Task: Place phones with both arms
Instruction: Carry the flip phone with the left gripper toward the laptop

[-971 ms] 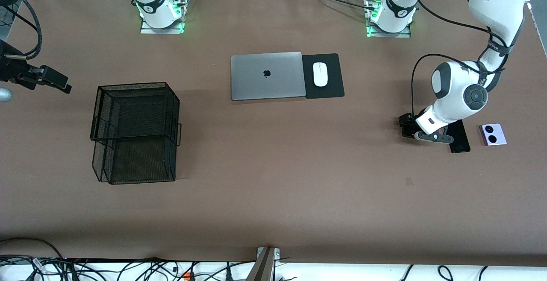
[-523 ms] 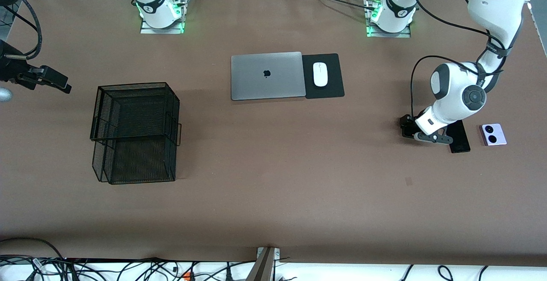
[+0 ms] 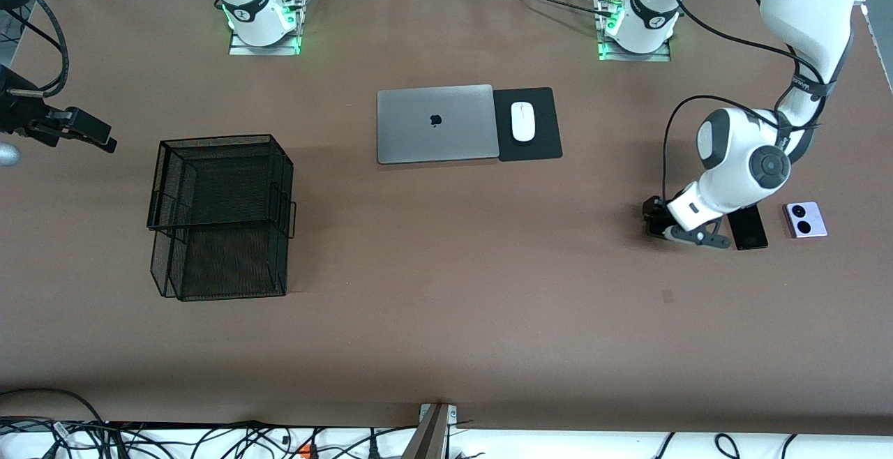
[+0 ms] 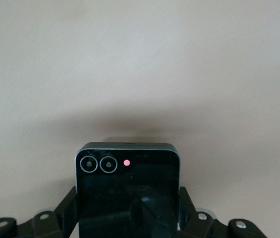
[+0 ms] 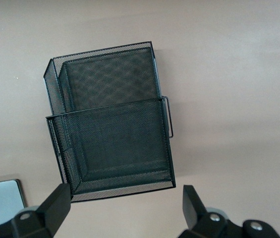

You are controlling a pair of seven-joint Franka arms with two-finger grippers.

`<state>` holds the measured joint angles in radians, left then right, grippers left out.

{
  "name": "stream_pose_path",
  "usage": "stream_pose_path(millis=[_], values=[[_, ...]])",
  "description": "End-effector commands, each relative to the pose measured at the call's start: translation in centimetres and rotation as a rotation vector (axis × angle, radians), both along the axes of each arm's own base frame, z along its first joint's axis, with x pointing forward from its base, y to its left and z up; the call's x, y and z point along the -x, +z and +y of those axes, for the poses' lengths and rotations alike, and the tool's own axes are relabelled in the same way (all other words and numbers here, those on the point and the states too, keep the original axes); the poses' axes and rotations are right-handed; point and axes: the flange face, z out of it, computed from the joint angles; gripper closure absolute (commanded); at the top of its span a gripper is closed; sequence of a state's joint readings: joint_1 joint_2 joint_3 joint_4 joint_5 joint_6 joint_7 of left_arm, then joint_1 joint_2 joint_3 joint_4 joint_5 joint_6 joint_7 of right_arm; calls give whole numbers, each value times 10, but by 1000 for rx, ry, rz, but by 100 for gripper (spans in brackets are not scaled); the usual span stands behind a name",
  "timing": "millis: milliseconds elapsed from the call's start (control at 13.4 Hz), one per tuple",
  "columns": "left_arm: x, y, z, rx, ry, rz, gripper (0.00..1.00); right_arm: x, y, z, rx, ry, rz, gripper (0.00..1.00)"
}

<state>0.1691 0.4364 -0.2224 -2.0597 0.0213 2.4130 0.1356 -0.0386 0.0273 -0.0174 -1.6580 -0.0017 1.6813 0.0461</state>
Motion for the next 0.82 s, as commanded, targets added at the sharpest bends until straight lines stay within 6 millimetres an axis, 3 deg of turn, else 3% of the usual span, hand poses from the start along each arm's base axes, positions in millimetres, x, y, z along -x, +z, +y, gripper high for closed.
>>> stream_pose_path(millis=[0, 149, 448, 598, 747], values=[[-33, 64, -68, 4, 28, 44, 63, 1, 6, 1, -9, -16, -9, 0], [-38, 87, -145, -4, 85, 41, 62, 1, 6, 1, -9, -16, -9, 0], [-31, 69, -301, 15, 194, 36, 60, 1, 6, 1, -9, -16, -9, 0], [-22, 52, -354, 22, 229, 44, 59, 1, 6, 1, -9, -14, -9, 0], [-15, 35, -389, 26, 230, 23, 59, 1, 7, 1, -6, -14, -12, 0]])
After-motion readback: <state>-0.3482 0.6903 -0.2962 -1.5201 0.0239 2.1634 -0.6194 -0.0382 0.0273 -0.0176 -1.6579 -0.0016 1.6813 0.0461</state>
